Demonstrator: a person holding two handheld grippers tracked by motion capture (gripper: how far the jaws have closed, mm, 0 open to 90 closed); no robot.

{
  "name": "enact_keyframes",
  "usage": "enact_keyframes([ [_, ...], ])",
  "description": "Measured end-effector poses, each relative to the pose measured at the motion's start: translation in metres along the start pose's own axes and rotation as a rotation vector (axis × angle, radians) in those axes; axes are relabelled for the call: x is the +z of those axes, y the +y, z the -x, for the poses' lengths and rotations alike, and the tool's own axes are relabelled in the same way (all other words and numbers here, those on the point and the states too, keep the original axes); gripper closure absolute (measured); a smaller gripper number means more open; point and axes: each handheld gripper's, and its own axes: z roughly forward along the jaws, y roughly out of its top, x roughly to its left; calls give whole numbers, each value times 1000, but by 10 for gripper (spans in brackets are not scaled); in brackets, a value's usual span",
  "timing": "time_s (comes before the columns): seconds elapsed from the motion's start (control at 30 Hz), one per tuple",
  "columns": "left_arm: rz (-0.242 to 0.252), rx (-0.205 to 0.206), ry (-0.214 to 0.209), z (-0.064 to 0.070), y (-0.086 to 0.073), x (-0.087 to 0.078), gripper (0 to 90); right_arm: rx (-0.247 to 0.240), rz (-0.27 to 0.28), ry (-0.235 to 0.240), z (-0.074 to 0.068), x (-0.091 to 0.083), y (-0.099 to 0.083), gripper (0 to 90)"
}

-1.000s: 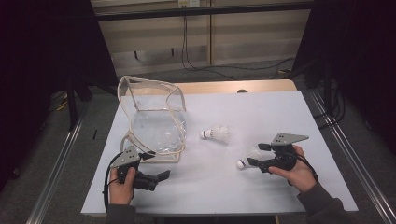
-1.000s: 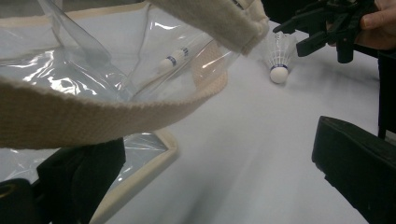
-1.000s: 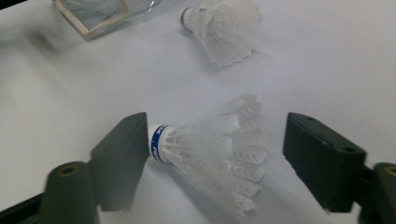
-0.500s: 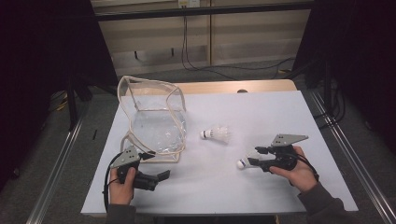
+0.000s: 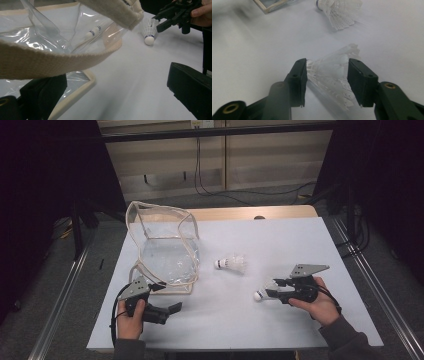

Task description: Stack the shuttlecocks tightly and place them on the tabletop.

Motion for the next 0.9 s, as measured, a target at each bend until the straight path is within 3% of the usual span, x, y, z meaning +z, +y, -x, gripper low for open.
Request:
enact_keyframes([
  [0.5, 0, 2, 1, 0, 0, 0, 29, -22, 12, 3, 0, -2, 1, 659],
  [0.9, 1, 2, 1, 0, 0, 0, 29, -41, 4, 33, -1, -3, 2, 764],
])
